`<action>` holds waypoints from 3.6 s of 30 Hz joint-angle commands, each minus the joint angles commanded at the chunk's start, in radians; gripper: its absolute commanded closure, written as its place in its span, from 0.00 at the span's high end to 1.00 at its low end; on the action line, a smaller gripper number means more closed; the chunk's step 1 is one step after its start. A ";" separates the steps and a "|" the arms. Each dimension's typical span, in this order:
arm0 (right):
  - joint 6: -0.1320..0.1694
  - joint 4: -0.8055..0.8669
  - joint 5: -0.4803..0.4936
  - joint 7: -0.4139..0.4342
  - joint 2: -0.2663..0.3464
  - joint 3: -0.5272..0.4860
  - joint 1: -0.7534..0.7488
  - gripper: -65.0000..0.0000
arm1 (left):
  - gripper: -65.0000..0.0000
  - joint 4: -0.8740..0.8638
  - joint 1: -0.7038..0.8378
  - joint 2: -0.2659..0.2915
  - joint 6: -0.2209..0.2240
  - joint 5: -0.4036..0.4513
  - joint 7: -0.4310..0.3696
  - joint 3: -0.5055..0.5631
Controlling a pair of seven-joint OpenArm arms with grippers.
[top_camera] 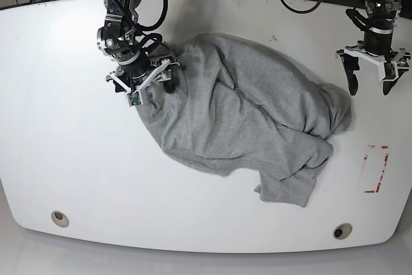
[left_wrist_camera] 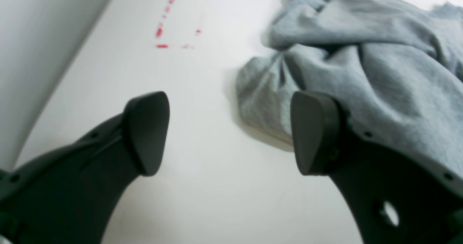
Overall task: Fold the T-shirt properly
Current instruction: 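Drag the grasped shirt edge outward away from the heap with the right gripper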
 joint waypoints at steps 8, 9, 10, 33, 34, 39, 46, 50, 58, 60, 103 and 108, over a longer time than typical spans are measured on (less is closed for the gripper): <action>0.004 -0.110 0.004 0.052 0.015 -0.003 0.025 0.68 | 0.75 0.016 0.021 -0.003 0.008 0.043 -0.017 0.011; 0.005 -0.114 0.004 0.055 0.016 -0.004 0.027 0.68 | 0.75 0.019 0.024 0.000 0.008 0.043 -0.018 0.012; 0.007 -0.118 0.004 0.059 0.017 -0.004 0.029 0.67 | 0.75 0.021 0.027 0.004 0.008 0.044 -0.018 0.013; 0.046 -0.114 0.017 0.046 0.039 0.006 0.024 0.46 | 0.75 0.023 0.024 0.048 0.005 0.031 0.019 0.013; 0.050 -0.108 0.018 0.042 0.034 0.005 0.022 0.44 | 0.75 0.021 0.022 0.048 0.005 0.030 0.021 0.014; 0.073 -0.047 0.022 0.004 -0.012 0.004 0.012 0.26 | 0.75 0.013 0.006 0.041 0.004 0.030 0.017 0.014; 0.090 -0.003 0.024 0.007 -0.012 0.004 -0.009 0.11 | 0.75 0.014 0.008 0.039 0.008 0.035 0.011 0.011; 0.097 0.093 0.031 0.001 -0.003 -0.003 -0.047 0.06 | 0.75 0.020 0.011 0.039 0.010 0.034 0.006 0.011; 0.094 0.151 0.043 -0.013 0.016 0.013 -0.049 0.02 | 0.75 0.022 0.009 0.036 0.008 0.032 0.004 0.010; 0.093 0.155 0.049 -0.019 0.022 0.020 -0.042 0.01 | 0.75 0.025 0.007 0.035 0.007 0.032 0.003 0.011; 0.088 0.196 0.041 -0.045 0.010 0.112 -0.161 0.44 | 0.75 0.014 0.002 0.036 0.010 0.036 0.024 0.011; 0.089 0.168 0.037 -0.042 0.021 0.127 -0.164 0.34 | 0.76 0.014 0.005 0.037 0.009 0.039 0.023 0.021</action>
